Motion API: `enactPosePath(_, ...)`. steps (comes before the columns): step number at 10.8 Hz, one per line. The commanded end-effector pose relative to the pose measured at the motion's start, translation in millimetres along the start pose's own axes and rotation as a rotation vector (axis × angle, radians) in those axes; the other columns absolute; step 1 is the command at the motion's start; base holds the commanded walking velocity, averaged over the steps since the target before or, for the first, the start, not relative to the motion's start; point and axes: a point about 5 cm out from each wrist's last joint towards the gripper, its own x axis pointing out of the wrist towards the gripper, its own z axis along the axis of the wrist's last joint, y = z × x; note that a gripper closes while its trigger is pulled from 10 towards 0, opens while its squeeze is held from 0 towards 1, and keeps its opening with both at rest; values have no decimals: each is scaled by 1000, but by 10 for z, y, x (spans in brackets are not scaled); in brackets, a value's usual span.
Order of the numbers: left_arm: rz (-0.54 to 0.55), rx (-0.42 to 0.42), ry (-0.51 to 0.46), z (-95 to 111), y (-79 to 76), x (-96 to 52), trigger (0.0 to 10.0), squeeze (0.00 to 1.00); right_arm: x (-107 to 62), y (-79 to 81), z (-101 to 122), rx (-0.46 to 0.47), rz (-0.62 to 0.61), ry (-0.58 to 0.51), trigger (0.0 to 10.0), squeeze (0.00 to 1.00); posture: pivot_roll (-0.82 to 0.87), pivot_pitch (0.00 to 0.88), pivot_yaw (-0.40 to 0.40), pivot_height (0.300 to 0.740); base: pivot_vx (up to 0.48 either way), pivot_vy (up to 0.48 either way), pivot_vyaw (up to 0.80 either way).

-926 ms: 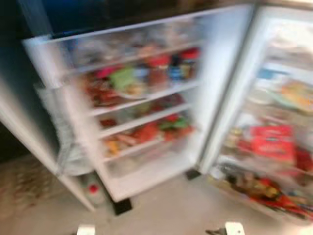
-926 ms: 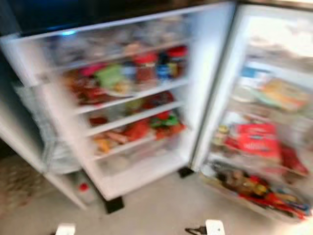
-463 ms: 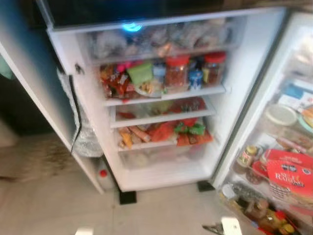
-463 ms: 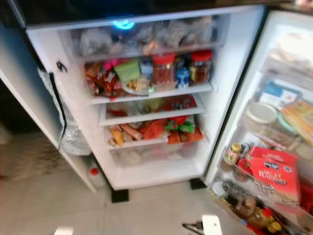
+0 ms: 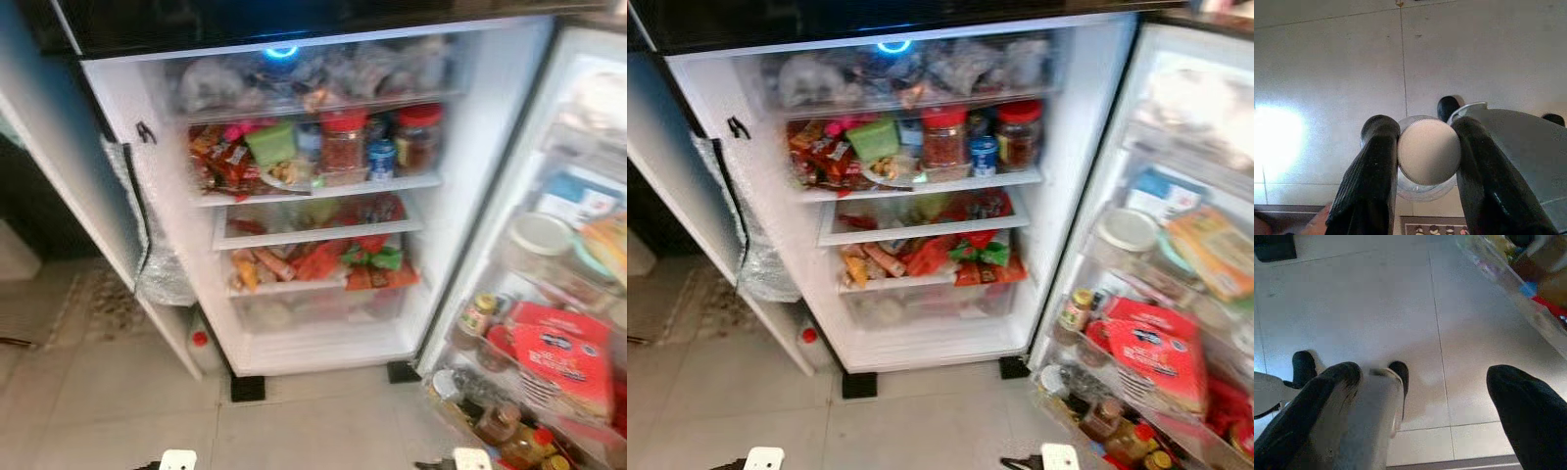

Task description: Restocking fridge

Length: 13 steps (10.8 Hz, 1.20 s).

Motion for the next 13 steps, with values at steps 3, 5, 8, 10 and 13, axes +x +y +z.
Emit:
enactPosePath(3,11,-3,5,-9,52,-4,10000,0,-1,-2,-2,19,-5,-5,10000,0,-120,0,55,740,166,0,533)
enactPosePath(5,11,-3,4,-4,55,-3,10000,0,1,10,5,12,12,-5,10000,0,-118,0,55,740,259,0,0)
enactPosePath(8,11,-1,4,-4,58,-4,10000,0,1,17,6,24,18,-11,10000,0,-117,0,57,740,261,0,0)
enactPosePath(10,10,-2,1,-1,59,-4,10000,0,1,15,7,30,13,-13,10000,0,-119,0,59,740,300,0,0)
enactPosePath(13,10,-3,2,-2,58,-4,10000,0,0,13,4,27,13,-11,10000,0,-117,0,58,740,312,0,0)
